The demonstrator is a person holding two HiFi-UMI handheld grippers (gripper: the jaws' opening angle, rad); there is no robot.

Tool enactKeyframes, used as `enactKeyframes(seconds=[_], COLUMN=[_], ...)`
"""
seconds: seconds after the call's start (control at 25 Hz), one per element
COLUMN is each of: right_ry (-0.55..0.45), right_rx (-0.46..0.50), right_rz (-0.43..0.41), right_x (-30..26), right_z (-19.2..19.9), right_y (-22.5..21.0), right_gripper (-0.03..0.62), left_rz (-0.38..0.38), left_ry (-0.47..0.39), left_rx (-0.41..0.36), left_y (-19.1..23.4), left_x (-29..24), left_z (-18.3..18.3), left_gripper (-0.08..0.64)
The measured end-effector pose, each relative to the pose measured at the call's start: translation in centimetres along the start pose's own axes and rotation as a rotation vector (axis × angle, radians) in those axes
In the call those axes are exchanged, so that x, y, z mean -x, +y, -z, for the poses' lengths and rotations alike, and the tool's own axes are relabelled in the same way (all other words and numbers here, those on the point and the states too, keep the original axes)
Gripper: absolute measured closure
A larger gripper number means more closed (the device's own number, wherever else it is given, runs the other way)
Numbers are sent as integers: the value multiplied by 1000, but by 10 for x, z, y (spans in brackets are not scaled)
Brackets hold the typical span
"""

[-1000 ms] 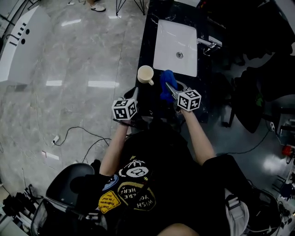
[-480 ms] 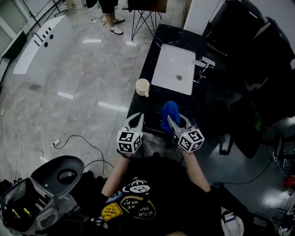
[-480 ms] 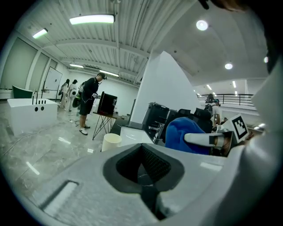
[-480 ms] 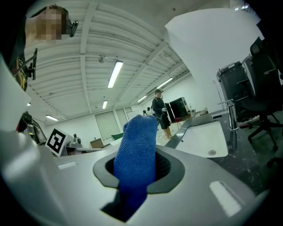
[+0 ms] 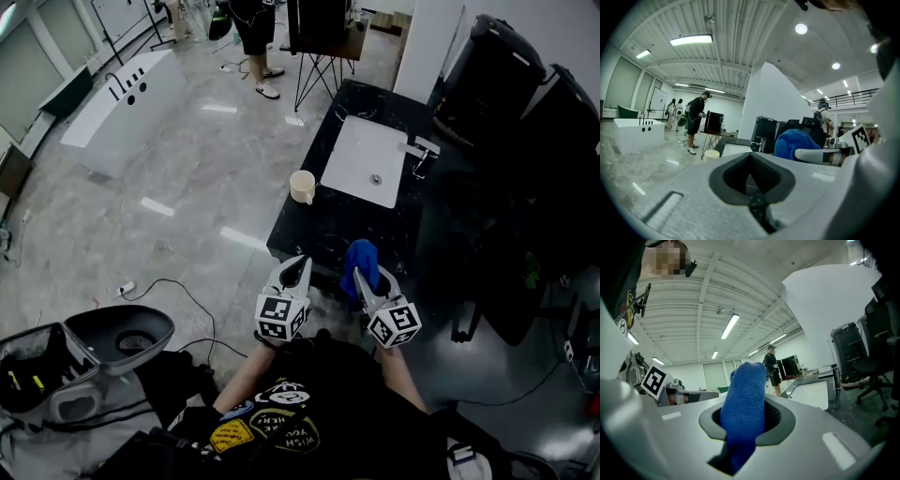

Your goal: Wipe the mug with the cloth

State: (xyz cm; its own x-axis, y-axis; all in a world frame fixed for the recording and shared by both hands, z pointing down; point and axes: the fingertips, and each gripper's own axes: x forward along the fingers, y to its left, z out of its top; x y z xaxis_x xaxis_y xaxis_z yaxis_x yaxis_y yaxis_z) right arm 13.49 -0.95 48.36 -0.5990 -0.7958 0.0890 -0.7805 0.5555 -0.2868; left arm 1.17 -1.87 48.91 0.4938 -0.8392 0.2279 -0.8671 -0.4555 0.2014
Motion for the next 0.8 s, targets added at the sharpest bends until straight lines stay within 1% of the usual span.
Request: enactKeyframes(seconds=[0.12, 0.2, 0.24, 0.36, 0.44, 0.56, 0.68, 0.8], right_ry=[-30, -36, -30, -12, -1, 29, 44, 49], right_rx=[-32, -29, -21, 5, 14, 0, -2, 35], right_rz=[-1, -14, -18, -19, -20, -24, -52, -84], right_x=[-1, -1, -2, -3, -2, 1, -1, -8], right_z=[-10, -14, -13, -11, -7, 5, 13, 15], right_y=[9, 19, 23, 31, 36, 42, 52, 63], right_gripper=[507, 506, 506, 506, 506, 506, 506, 505], left_rz=[37, 57, 58, 51, 49, 53, 69, 51], left_ry=[11, 19, 23, 24, 29, 37, 48, 74], left_rx=[-45, -75, -77, -61, -67, -64, -43, -33], left_y=[-9, -13, -12, -7, -4, -7, -10, -3], left_x=[0, 5, 8, 16, 22, 31, 37, 39], left_z=[-10, -11, -9, -7, -5, -1, 8, 16], left_gripper=[555, 555, 555, 555, 555, 555, 555, 555])
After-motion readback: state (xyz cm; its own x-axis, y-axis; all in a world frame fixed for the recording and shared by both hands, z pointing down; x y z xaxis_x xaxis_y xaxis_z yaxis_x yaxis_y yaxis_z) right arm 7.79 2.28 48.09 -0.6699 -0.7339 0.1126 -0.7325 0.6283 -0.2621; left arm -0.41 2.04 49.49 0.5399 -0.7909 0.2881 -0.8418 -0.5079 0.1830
